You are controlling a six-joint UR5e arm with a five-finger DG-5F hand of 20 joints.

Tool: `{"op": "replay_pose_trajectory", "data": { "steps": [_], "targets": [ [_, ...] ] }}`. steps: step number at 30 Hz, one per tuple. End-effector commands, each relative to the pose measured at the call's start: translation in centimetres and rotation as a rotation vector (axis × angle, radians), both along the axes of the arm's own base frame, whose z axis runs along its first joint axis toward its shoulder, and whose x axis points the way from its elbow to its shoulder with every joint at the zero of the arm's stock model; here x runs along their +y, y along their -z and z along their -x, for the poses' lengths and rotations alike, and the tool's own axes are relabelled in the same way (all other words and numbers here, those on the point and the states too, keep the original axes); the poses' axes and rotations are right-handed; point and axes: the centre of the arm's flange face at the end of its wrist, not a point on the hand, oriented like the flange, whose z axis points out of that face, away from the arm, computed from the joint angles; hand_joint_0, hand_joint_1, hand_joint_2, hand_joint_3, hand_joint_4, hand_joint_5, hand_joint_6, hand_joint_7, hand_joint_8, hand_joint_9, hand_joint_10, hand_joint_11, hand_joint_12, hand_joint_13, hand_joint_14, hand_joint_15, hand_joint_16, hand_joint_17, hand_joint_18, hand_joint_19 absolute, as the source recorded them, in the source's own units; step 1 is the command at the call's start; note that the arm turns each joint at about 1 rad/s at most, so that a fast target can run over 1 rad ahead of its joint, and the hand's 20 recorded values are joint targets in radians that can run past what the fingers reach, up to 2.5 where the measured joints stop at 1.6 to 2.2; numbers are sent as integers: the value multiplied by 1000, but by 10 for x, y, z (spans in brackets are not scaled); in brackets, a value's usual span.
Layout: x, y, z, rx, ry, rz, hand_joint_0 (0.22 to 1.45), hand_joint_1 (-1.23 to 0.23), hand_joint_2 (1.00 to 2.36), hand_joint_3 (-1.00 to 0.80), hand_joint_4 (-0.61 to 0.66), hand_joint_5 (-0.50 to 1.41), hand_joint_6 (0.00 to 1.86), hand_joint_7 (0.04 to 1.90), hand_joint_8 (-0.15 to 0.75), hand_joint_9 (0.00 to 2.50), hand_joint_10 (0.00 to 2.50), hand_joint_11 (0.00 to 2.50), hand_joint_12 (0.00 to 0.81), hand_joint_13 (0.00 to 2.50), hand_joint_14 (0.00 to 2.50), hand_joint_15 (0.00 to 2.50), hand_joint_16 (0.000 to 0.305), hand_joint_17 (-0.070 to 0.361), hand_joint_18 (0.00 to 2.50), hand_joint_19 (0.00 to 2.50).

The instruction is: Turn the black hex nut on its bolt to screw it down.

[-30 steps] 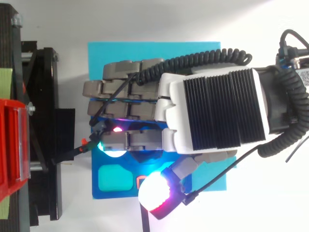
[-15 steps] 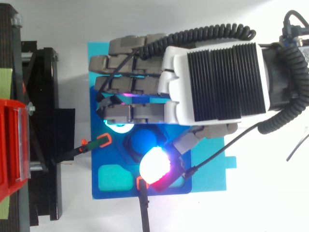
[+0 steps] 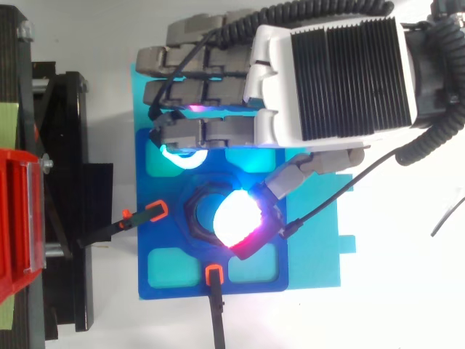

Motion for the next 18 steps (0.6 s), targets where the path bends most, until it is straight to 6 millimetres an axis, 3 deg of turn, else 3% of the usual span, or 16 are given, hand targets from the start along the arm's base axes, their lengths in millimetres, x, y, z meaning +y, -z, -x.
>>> {"op": "replay_pose_trajectory", "data": {
  "steps": [1, 18],
  "targets": [
    [5, -3, -3, -11, -4, -2, 525, -209, 1000, -500, 131, -37, 504, 1124, 240, 618, 0, 0, 308, 444, 0, 0, 45, 102, 403, 314],
    [47, -7, -11, -36, -27, -21, 524, -207, 1000, -500, 154, -57, 504, 944, 240, 618, 0, 0, 311, 442, 0, 0, 46, 103, 409, 313]
  ]
}}
